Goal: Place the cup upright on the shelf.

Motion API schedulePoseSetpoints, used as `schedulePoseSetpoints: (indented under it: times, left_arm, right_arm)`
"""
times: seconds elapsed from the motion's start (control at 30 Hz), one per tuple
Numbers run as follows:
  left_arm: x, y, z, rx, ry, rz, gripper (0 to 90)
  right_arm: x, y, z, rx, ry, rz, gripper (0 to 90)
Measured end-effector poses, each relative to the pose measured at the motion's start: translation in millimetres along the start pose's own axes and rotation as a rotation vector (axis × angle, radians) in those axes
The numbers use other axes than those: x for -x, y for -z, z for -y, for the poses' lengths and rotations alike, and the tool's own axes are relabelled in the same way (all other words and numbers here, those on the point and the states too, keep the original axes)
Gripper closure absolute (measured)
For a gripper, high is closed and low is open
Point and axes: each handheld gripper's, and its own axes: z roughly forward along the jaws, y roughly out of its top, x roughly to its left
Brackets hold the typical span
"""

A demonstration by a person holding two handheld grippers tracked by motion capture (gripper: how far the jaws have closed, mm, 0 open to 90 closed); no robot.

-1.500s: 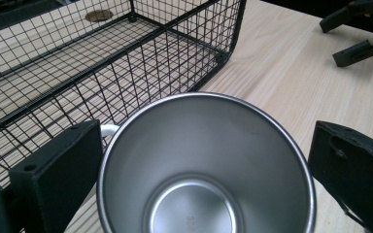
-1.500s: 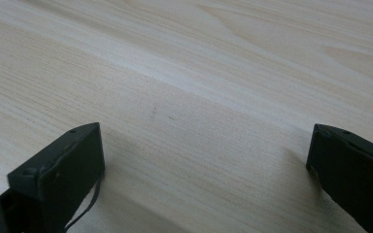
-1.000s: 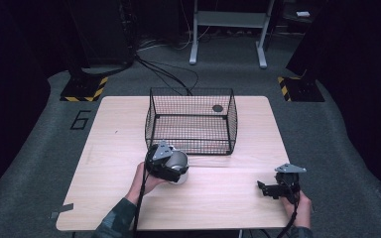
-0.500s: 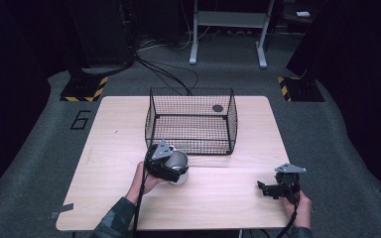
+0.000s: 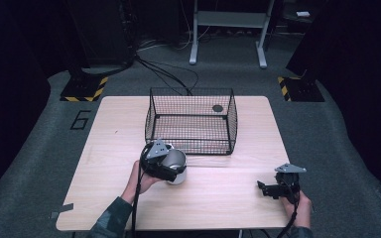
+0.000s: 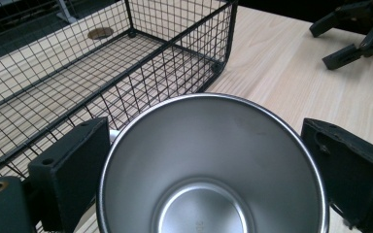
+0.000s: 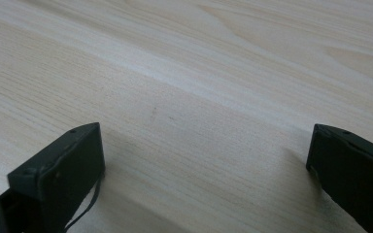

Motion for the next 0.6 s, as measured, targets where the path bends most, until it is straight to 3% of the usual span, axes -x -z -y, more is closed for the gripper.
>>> schedulePoseSetpoints:
  times: [0.13,0.27,0.6]
  left_arm:
    - [1.7,7.2,-2.8,-0.002,-0.014,0.005,6.6]
    - [-1.4,13.0,-5.4,0.005,-0.001,0.016,6.6]
    - [-7.0,26.5,-15.7,0.03,0.0,0.001,6.6]
  right_arm:
    - [0.0,0.0,0.0,0.0,0.0,0.0,0.0]
    - [0.0,0.0,0.0,0.0,0.0,0.0,0.0]
    - [-0.3,-0.3,0.0,0.006,0.005,-0.005,0.0]
